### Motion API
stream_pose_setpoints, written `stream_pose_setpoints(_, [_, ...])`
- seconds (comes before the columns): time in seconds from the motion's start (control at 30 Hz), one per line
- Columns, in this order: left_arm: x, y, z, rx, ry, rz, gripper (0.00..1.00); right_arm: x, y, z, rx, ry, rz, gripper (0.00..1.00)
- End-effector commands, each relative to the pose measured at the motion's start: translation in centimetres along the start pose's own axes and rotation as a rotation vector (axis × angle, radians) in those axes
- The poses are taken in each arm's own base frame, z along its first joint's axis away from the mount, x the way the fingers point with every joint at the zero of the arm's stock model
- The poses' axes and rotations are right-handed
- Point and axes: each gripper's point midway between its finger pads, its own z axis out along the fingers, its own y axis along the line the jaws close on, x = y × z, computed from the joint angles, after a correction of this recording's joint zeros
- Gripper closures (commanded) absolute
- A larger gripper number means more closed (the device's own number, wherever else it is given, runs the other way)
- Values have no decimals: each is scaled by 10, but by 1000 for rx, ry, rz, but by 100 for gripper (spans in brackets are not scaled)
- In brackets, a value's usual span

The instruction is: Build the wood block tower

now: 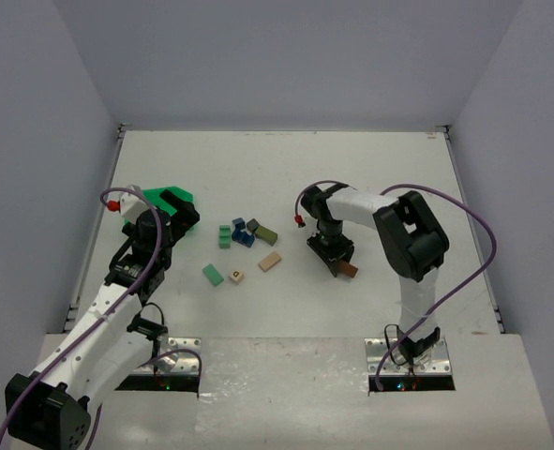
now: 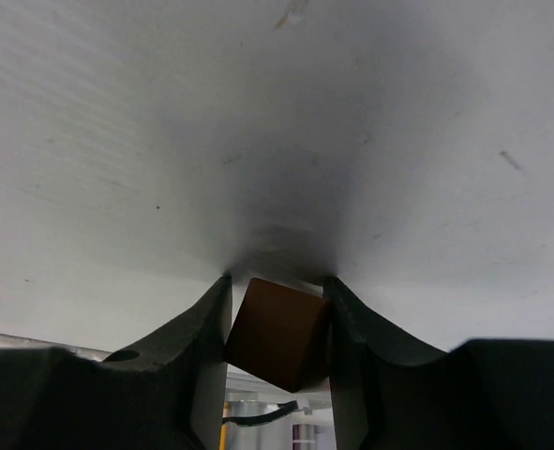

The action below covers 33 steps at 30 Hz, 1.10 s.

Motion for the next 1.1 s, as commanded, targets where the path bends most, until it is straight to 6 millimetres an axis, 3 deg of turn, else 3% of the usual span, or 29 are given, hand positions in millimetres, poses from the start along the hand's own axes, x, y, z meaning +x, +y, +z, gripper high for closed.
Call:
stream_pose_setpoints(0.0, [-18,-14,-3,39,-52,-21,0,-30,-2,-10,-27,-89,-24,52])
stream_pose_setpoints(0.07, [-18,-14,-3,40,-53,-22,0,-31,-2,-12,-25,-98,-21,34])
stream_pose_setpoints(0.13, [-18,-14,-3,39,-52,-21,0,-33,-3,-15,-23,-123,-18,26])
stream_pose_setpoints(0.23, [-17,-15,-2,43,-46,-17,0,-38,-2,-22,-18,-170,-9,1])
stream_pose_setpoints(0.37, [-15,-17,-2,50,-35,-9,0,-38,-2,-36,-3,-296,28,1])
stream_pose_setpoints(0.57, [-13,-18,-1,52,-25,-1,0,-20,-4,-42,29,-447,115,1])
stream_pose_setpoints(0.73, [-12,-18,0,54,-21,1,0,0,-23,-34,133,-464,262,1])
stream_pose_setpoints(1.07, [-7,-16,5,37,-8,16,0,18,-34,-25,182,-497,386,1])
